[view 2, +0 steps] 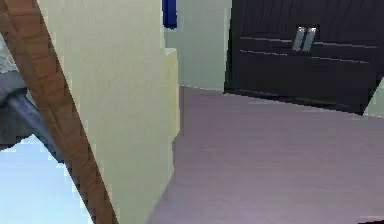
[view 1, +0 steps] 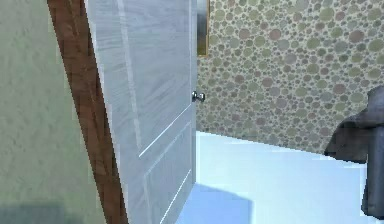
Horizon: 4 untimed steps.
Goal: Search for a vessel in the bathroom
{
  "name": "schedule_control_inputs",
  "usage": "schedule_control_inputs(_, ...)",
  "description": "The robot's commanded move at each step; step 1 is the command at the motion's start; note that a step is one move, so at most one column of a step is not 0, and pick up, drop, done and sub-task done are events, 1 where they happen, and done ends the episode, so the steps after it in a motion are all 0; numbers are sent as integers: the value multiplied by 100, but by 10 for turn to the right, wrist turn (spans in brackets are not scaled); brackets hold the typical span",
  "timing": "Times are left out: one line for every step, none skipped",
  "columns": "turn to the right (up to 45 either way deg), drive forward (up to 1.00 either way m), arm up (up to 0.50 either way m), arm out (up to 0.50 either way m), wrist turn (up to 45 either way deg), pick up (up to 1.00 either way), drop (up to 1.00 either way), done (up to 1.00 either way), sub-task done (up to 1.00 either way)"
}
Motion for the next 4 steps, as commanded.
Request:
schedule_control_inputs(180, 0, 0, 0, 0, 0, 0, 0, 0)
schedule_control_inputs(0, 45, 0, 0, 0, 0, 0, 0, 0)
schedule_control_inputs(0, 100, 0, 0, 0, 0, 0, 0, 0)
schedule_control_inputs(-60, 0, 0, 0, 0, 0, 0, 0, 0)
